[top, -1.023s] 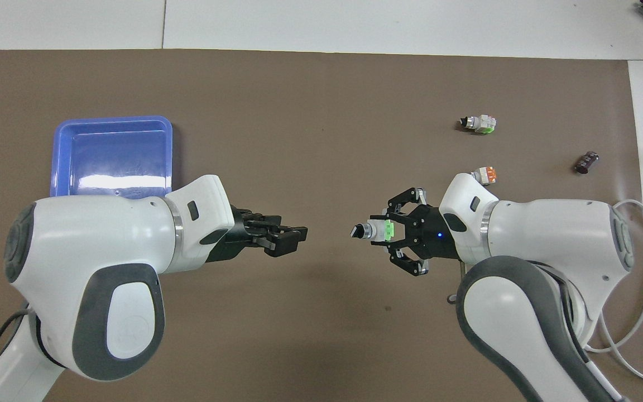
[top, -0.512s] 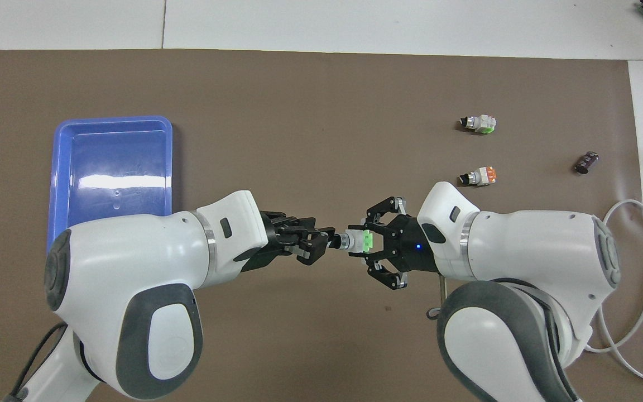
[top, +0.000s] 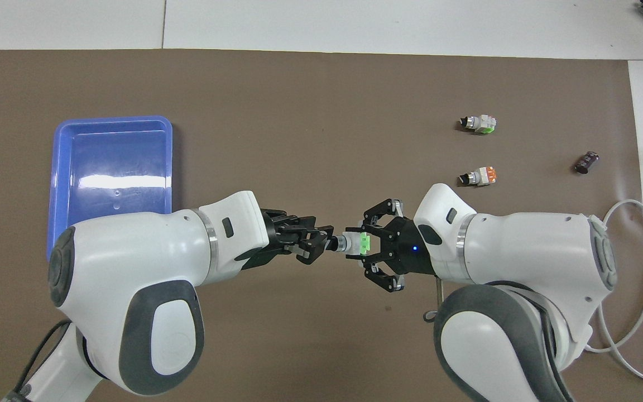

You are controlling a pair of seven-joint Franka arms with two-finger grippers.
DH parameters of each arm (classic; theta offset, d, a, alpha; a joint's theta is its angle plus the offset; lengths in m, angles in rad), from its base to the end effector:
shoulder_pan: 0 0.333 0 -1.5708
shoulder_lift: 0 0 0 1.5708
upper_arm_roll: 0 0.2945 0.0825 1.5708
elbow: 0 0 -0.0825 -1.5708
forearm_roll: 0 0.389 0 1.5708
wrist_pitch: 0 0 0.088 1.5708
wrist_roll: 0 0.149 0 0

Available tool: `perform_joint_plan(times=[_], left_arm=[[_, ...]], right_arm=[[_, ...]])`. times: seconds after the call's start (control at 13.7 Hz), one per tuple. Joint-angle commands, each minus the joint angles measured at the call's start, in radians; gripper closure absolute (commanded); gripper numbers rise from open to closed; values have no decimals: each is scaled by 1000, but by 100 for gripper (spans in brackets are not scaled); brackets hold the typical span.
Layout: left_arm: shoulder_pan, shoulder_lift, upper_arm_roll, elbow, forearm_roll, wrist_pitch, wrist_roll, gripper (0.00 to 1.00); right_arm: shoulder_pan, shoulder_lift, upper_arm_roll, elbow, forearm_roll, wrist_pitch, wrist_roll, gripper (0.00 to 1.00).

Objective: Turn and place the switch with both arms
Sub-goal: 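Close the left gripper on the switch held by the right gripper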

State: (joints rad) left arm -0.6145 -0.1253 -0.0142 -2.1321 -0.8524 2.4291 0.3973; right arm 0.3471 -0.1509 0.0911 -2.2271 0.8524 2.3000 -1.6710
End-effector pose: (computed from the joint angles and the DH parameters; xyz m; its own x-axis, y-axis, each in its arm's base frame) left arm 0.4540 -0.3590 0.4557 0.8571 -0.2894 0.4263 -0.5012 -0.6597 0.5599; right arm 0.4768 0.2676 0.4095 -0.0517 0.7639 0.6433 0.9955 -0.0116 0.0938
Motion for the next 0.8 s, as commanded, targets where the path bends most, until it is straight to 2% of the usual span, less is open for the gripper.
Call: perform_joint_plan(times=[0.0, 0.15, 0.51, 0.73], left_arm=[[-36, -8, 11, -17, -20, -42, 57, 62], [-31, -16, 13, -16, -22, -97, 124, 64], [-33, -19, 13, -20, -20, -122, 135, 63], [-28, -17, 13, -16, -20, -122, 135, 68]], right_arm=[[-5, -19, 10, 7, 30, -10, 22, 100], [-5, -19, 12, 7, 30, -10, 22, 100], [-5, -19, 12, 7, 30, -10, 22, 100], [-5, -19, 12, 7, 30, -8, 22, 100]])
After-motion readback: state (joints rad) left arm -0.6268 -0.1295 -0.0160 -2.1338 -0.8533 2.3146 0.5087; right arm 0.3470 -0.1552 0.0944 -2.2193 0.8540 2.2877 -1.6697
